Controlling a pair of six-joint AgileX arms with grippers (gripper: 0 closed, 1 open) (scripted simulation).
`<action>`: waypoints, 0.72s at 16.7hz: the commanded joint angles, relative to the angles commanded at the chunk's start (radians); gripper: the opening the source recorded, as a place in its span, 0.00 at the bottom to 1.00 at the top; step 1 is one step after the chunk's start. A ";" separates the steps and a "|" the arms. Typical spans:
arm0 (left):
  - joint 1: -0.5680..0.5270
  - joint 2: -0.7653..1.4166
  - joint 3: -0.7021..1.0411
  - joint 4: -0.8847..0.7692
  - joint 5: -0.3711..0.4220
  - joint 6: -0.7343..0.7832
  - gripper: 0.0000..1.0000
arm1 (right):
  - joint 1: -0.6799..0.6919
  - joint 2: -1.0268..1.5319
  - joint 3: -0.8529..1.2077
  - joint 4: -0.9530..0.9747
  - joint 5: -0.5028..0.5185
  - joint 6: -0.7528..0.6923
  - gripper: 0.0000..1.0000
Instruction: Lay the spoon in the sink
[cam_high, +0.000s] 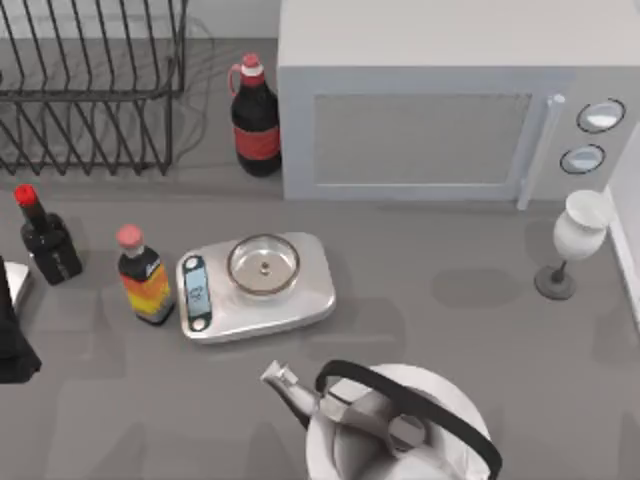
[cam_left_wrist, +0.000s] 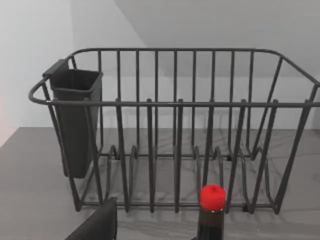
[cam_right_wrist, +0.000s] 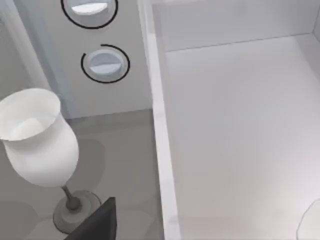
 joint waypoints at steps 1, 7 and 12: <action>0.000 0.000 0.000 0.000 0.000 0.000 1.00 | -0.011 0.091 0.052 -0.062 -0.001 0.021 1.00; 0.000 0.000 0.000 0.000 0.000 0.000 1.00 | -0.084 0.626 0.361 -0.431 -0.005 0.150 1.00; 0.000 0.000 0.000 0.000 0.000 0.000 1.00 | -0.129 0.920 0.555 -0.645 -0.005 0.228 1.00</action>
